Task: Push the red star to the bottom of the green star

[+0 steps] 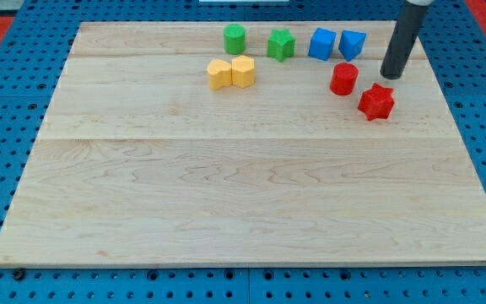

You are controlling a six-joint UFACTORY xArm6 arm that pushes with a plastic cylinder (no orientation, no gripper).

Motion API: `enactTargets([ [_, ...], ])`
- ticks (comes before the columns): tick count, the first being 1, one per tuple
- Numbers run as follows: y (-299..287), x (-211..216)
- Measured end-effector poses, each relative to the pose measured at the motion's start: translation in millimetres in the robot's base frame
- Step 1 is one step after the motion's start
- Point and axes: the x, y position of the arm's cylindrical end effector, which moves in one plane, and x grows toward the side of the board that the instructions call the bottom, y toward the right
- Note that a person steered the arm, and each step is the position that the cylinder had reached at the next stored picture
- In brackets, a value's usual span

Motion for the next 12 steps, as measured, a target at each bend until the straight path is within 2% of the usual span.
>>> enactTargets([
  [1, -44, 11],
  [2, -74, -9],
  [3, -74, -14],
  [4, -104, 25],
  [5, -185, 55],
  [6, -309, 42],
  [7, -358, -13],
  [9, -267, 32],
  [10, -246, 20],
  [11, -258, 5],
  [12, -254, 7],
])
